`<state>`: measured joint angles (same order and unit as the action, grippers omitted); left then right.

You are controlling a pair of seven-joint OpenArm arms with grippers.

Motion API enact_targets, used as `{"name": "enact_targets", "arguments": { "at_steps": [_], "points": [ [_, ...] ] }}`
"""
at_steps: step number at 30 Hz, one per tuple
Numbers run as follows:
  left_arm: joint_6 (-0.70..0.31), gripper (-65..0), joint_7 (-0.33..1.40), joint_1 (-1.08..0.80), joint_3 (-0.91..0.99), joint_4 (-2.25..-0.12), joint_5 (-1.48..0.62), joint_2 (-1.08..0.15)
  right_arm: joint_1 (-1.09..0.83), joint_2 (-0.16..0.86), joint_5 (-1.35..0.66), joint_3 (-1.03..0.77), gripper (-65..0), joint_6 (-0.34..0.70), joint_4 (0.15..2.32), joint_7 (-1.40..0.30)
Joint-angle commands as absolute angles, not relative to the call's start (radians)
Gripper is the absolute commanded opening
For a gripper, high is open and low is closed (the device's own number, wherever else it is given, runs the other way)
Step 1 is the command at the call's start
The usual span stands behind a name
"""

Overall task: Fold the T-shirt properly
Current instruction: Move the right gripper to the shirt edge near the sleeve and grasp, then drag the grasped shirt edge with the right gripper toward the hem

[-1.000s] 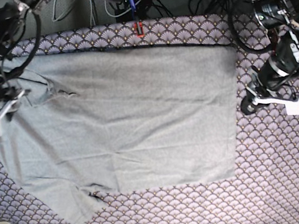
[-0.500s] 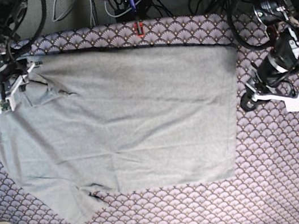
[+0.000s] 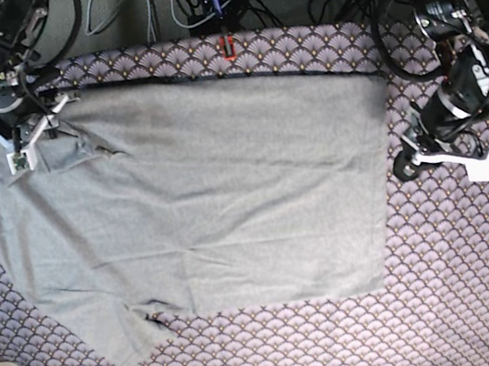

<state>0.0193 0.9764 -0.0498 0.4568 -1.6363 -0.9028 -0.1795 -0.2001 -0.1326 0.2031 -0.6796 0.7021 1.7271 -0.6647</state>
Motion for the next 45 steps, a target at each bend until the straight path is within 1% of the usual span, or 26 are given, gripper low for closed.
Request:
{"name": "enact_targets", "arguments": {
  "at_steps": [1,4,6,7,9,10,11,12,20,27,30,33,37,41,43,45],
  "points": [
    [0.012,-65.0,0.966,-0.036,0.461,-1.658,-0.921,-0.188,-0.189,-0.119,0.199,-0.68,-38.4,0.698,1.733,-0.651],
    [0.012,-65.0,0.966,-0.036,0.461,-1.658,-0.923,-0.188,-0.186,-0.102,0.199,-0.68,-38.6,0.698,1.715,-0.651],
    [0.012,-65.0,0.966,-0.036,0.461,-1.658,-0.924,-0.186,-0.186,-0.09,0.197,-0.677,-41.3,0.698,1.715,-0.651],
    [0.012,-65.0,0.966,-0.036,0.461,-1.658,-0.924,-0.186,-0.186,-0.087,0.197,-0.676,-44.3,0.698,1.715,-0.651],
    [0.012,-65.0,0.966,-0.036,0.461,-1.658,-0.926,-0.186,-0.179,-0.085,0.197,-0.674,-54.0,0.698,1.721,-0.651],
    [0.012,-65.0,0.966,-0.036,0.461,-1.658,-0.928,-0.186,-0.168,-0.085,0.202,-0.674,-60.0,0.698,1.722,-0.651],
    [0.012,-65.0,0.966,-0.036,0.461,-1.658,-0.928,-0.186,-0.159,-0.084,0.203,-0.673,-64.0,0.698,1.722,-0.651],
    [0.012,-65.0,0.966,-0.036,0.461,-1.658,-0.928,-0.186,-0.154,-0.077,0.206,-0.673,-65.0,0.698,1.722,-0.651],
    [0.012,-65.0,0.966,-0.036,0.461,-1.658,-0.929,-0.186,-0.134,-0.019,0.223,-0.549,-65.0,0.698,1.722,-0.651],
    [0.012,-65.0,0.97,-0.041,0.461,-1.658,-0.931,-0.186,-0.076,0.031,0.226,-0.423,-65.0,0.698,1.728,-0.659],
    [0.012,-65.0,0.967,-0.054,0.461,-1.659,-0.931,-0.186,-0.038,0.038,0.232,-0.412,-65.0,0.698,1.728,-0.661],
    [0.012,-65.0,0.967,-0.056,0.461,-1.659,-0.931,-0.186,0.01,0.038,0.286,-0.412,-65.0,0.698,1.725,-0.661],
    [0.012,-65.0,0.967,-0.058,0.461,-1.659,-0.931,-0.186,0.033,0.041,0.286,-0.41,-64.9,0.698,1.719,-0.661],
    [0.012,-65.0,0.967,-0.058,0.461,-1.659,-0.931,-0.186,0.024,0.038,0.289,-0.41,-61.7,0.698,1.684,-0.661],
    [0.012,-65.0,0.967,-0.058,0.461,-1.659,-0.931,-0.186,0.008,0.039,0.289,-0.412,-59.0,0.698,1.655,-0.661],
    [0.012,-65.0,0.967,-0.056,0.461,-1.659,-0.931,-0.186,-0.013,0.042,0.289,-0.412,-54.7,0.698,1.626,-0.653]
  ]
}}
